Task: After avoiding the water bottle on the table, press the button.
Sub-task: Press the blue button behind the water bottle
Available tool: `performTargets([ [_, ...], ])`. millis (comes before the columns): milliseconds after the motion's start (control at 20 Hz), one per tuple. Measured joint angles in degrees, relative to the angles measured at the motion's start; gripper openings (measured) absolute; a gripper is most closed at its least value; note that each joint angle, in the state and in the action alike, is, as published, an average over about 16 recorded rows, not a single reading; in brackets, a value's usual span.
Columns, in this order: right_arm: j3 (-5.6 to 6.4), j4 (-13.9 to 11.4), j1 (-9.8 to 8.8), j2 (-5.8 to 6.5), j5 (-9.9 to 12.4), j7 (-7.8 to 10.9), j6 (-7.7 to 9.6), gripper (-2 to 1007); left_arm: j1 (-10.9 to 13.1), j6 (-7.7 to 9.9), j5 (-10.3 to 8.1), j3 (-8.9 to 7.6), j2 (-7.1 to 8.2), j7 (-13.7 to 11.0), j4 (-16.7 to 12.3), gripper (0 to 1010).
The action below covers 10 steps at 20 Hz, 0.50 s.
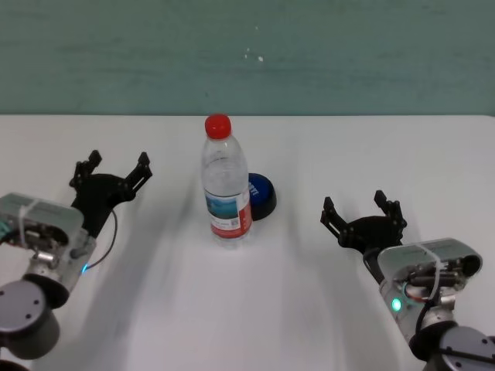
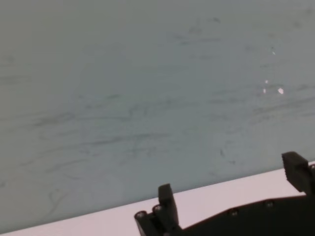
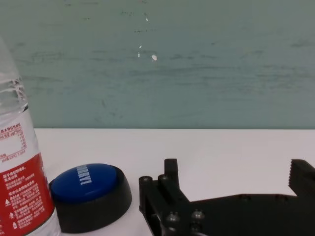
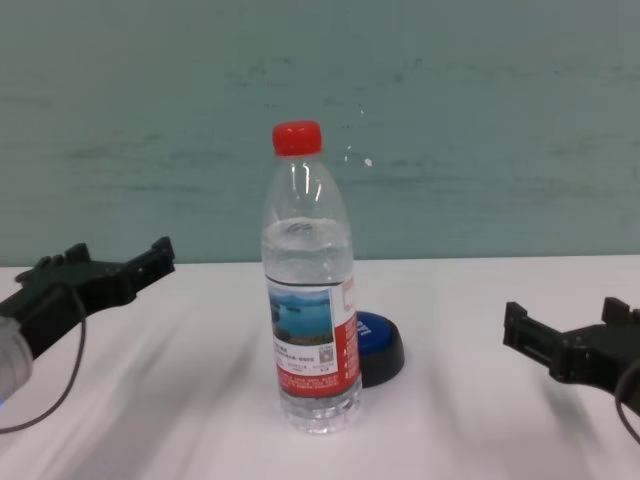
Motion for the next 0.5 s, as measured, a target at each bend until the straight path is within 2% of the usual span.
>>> performTargets([
  [500, 0.0, 0.0, 0.0, 0.0, 0.0, 0.0, 0.0, 1004, 7.1, 0.6, -2.7, -3.1, 1.35, -0.7, -8.5, 1010],
])
